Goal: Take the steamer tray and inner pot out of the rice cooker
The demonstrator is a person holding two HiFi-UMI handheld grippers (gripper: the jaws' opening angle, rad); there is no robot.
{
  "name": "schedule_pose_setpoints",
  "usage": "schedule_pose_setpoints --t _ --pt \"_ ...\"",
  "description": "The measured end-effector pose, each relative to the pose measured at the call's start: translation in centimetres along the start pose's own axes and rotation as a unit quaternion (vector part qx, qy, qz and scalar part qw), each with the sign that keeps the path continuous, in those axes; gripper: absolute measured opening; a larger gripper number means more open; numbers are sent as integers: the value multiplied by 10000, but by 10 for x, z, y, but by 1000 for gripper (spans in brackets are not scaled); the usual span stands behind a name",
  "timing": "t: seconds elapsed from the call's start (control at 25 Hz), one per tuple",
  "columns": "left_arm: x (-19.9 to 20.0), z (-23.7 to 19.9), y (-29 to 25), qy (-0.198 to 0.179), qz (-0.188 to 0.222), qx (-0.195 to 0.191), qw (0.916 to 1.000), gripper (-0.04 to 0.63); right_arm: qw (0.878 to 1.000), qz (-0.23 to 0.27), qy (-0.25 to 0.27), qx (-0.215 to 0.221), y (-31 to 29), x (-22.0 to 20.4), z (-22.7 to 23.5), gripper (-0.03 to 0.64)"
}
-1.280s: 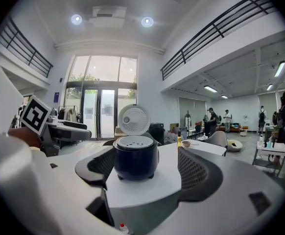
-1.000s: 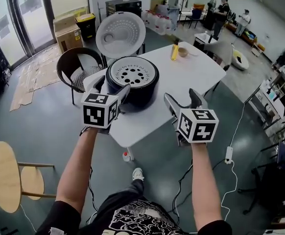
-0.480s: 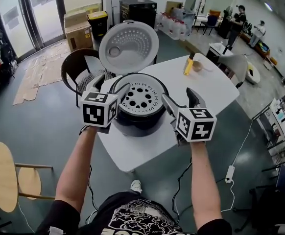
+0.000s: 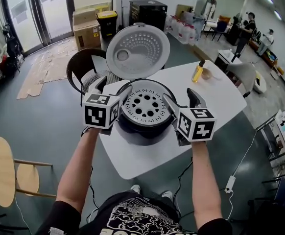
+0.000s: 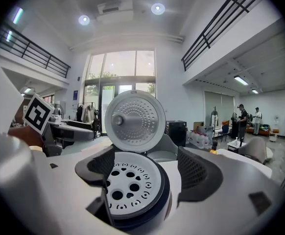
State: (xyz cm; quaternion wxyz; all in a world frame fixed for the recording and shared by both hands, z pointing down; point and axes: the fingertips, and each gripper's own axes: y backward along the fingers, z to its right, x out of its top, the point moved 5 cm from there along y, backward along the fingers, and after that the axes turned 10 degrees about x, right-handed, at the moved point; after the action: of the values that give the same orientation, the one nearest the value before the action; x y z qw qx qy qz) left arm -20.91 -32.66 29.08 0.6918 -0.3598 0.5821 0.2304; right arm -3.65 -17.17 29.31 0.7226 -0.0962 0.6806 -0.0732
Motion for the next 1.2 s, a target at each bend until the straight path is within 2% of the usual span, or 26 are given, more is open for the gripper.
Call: schedule_pose_setpoints --t 0.2,0.36,0.6,0.72,0.96,1.2 --pt "-11 -11 -19 -59 97 197 9997 390 9993 12 243 286 -35 -7 10 400" --pt "-12 -6 -37 10 130 443 9989 390 9976 18 382 582 -54 -7 38 400" --pt "-4 28 -80 189 75 1162 9930 390 9883 -109 500 1436 -80 -9 107 400" --pt "8 39 -89 249 9 1511 9882 390 9804 -234 632 1852 -90 2 124 397" --pt "6 68 -97 380 -112 2176 9752 390 9567 -450 1036 2684 -106 2 155 391" --pt "7 89 -90 503 -256 2681 9617 390 9141 -757 1773 3567 -117 2 151 396"
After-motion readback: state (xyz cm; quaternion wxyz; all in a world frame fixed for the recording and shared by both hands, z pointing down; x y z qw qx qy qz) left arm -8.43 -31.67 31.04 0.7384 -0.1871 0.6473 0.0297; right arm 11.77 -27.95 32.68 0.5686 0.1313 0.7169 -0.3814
